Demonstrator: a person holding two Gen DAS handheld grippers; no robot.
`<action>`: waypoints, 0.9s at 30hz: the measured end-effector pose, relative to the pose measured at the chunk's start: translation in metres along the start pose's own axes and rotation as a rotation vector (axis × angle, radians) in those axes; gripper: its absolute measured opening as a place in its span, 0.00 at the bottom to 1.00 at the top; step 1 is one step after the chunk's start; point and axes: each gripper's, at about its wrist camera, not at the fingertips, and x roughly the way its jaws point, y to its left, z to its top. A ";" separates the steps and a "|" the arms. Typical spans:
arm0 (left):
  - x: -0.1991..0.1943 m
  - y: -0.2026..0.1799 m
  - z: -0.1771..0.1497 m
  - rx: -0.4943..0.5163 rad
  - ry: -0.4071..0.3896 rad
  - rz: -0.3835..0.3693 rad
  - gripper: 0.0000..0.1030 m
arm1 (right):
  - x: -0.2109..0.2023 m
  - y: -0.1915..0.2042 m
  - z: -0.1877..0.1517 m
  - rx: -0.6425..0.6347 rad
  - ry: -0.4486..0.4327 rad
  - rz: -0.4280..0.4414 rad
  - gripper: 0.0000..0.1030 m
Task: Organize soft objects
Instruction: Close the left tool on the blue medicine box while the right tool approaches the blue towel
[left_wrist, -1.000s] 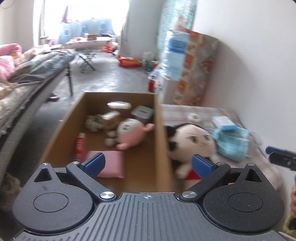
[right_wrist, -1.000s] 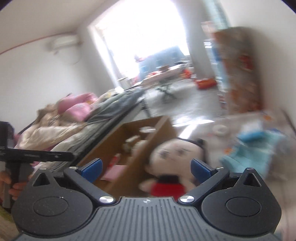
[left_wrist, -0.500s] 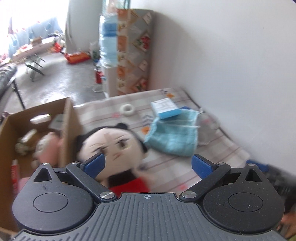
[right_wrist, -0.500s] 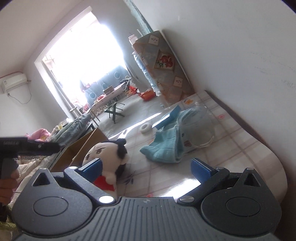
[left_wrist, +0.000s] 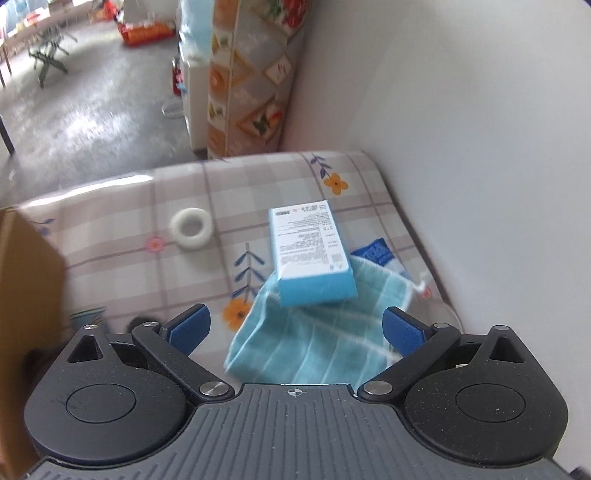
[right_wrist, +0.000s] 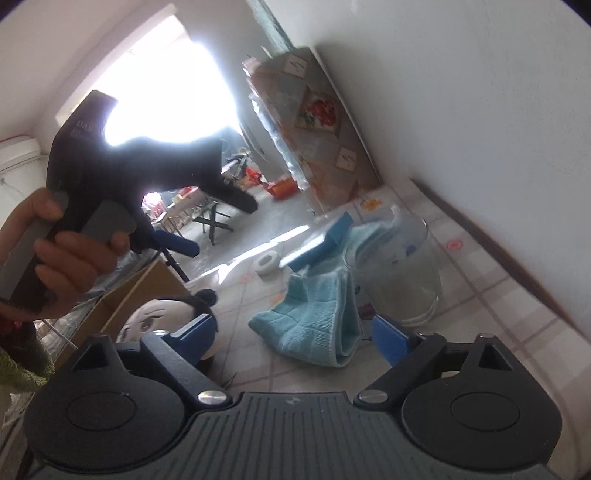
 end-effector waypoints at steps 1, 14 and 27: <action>0.013 -0.001 0.007 -0.006 0.021 -0.004 0.97 | 0.009 -0.004 -0.001 0.017 0.014 -0.006 0.86; 0.118 -0.005 0.061 -0.121 0.125 -0.044 0.94 | 0.051 -0.034 -0.010 0.133 0.052 -0.022 0.78; 0.150 0.004 0.067 -0.188 0.183 -0.049 0.70 | 0.048 -0.040 -0.010 0.154 0.024 -0.013 0.78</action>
